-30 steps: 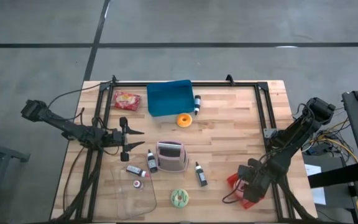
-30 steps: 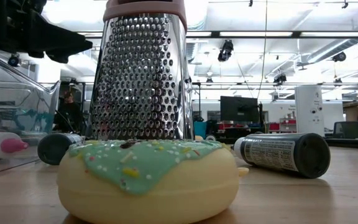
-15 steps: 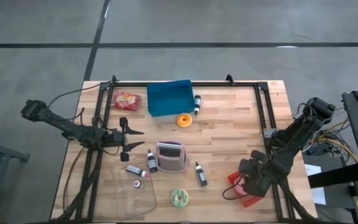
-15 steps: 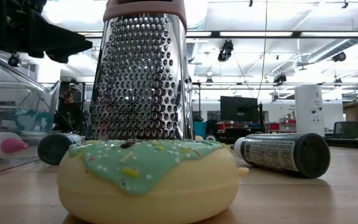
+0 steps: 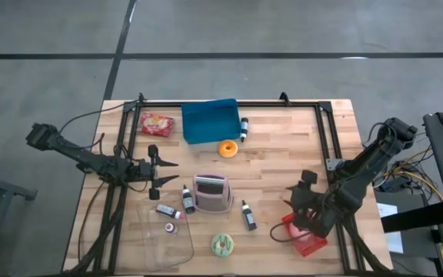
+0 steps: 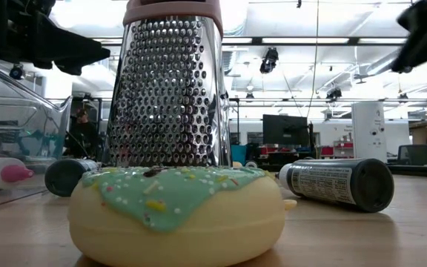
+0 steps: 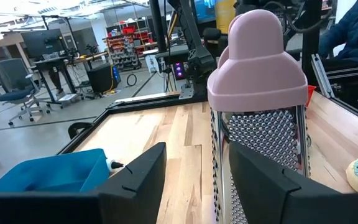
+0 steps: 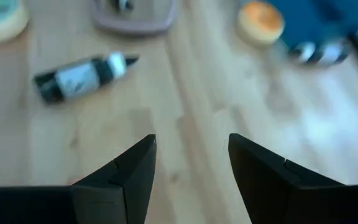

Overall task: Pick & Place Food Item
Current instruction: Put the black donut into the red bin

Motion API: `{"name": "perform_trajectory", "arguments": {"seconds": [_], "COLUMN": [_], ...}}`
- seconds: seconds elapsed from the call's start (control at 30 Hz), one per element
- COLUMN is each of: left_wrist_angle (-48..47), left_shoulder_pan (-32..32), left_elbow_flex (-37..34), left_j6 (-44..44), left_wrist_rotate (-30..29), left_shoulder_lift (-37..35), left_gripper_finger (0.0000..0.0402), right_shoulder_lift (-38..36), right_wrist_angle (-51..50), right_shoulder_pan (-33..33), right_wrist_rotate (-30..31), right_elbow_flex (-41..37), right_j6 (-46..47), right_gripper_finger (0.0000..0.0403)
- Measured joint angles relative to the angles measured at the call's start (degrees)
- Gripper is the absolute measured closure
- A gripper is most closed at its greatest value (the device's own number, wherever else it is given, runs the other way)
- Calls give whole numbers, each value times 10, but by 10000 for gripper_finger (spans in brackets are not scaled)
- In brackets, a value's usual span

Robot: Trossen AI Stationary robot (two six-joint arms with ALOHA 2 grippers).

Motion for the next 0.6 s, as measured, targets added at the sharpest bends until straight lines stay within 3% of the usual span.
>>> {"name": "perform_trajectory", "arguments": {"seconds": [0.13,0.27,0.43,0.6], "left_wrist_angle": [0,0,-11,-94], "left_shoulder_pan": [0,0,1,3], "left_elbow_flex": [0,0,6,41], "left_j6": [0,-4,-31,-63], "left_wrist_rotate": [0,0,-14,-46], "left_shoulder_lift": [0,0,0,0], "left_gripper_finger": [225,225,225,225], "right_shoulder_lift": [-18,-46,-85,-118], "right_wrist_angle": [75,211,352,471], "right_shoulder_pan": [-24,-51,-89,-140], "right_wrist_rotate": [42,39,0,-65], "right_elbow_flex": [-23,-60,-107,-166], "right_j6": [-92,-216,-345,-437], "right_gripper_finger": [205,210,218,223]}}
